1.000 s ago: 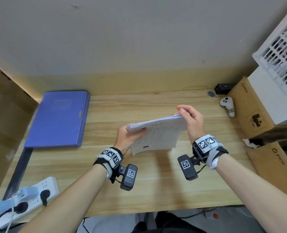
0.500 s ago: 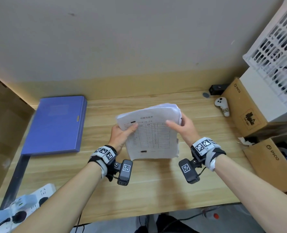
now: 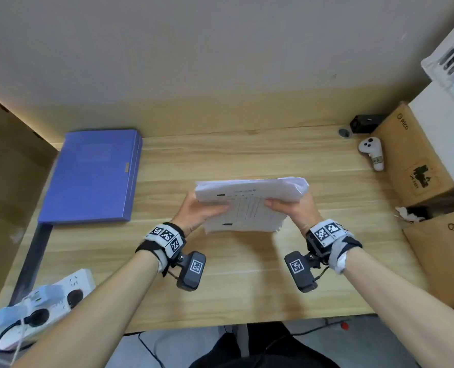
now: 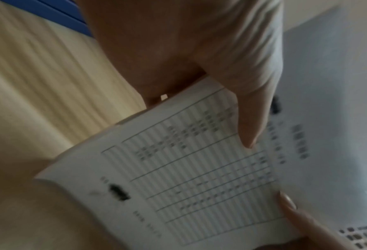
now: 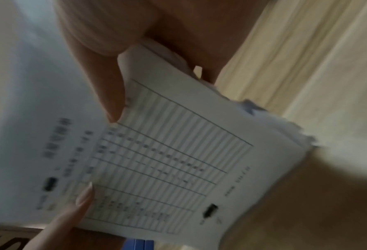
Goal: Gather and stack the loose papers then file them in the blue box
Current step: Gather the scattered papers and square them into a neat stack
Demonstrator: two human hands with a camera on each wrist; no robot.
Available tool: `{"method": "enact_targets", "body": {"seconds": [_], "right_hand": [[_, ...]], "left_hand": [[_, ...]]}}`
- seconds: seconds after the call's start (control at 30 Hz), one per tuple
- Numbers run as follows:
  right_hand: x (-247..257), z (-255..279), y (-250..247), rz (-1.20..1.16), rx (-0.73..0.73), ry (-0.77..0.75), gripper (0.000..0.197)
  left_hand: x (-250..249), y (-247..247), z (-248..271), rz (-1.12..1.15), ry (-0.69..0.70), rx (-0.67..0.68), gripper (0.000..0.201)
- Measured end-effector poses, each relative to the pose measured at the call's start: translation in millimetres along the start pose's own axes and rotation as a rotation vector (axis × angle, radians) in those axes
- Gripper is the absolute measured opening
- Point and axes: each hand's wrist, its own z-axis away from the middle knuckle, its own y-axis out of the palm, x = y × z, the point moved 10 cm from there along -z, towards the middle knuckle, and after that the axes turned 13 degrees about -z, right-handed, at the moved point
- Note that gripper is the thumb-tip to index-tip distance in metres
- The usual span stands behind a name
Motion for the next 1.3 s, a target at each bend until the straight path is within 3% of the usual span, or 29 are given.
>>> {"method": "enact_targets", "body": {"seconds": [0.1,0.23,0.33,0.47,0.63,0.8,0.9,1.13,1.3], "right_hand": [[-22.7,-5.8,-12.1,-0.008,-0.051,0.058,0.058],[-19.2,-26.9,-21.7,-0.013,-0.098,0.127,0.034],[-30.0,-50.9,-32.8,-0.018,-0.139,0.204,0.028],[-69.9,-83.9,-66.0,0.082,-0.2,0.347,0.039],[-104.8,-111.9,-95.1,0.193,-0.185,0.449,0.028],[-127.2,-129.2,-125.8,0.365,-0.228,0.471,0.018],[-130.0,-134.4,-137.1,0.431,-0.232,0.44,0.013],[-122.5,-139.1,-147.2,0.589,-0.252,0.358,0.034],[-118.2,-141.1,-144.8,0.624,-0.282,0.359,0.049]], "left_hand": [[16.3,8.0,0.6,0.002,-0.064,-0.046,0.044],[7.9,9.9,-16.9,-0.034,-0.067,-0.062,0.032],[20.9,14.8,-38.0,-0.023,-0.196,-0.093,0.025],[62.7,33.3,-64.5,-0.089,-0.406,-0.093,0.028],[109.0,61.2,-90.5,-0.206,-0.556,-0.089,0.01],[124.6,84.1,-111.1,-0.254,-0.614,-0.061,0.004],[125.5,89.6,-115.7,-0.273,-0.626,-0.056,0.011],[128.5,92.7,-119.3,-0.331,-0.645,-0.063,0.015],[121.9,80.5,-128.0,-0.598,-0.61,-0.042,0.015]]}}
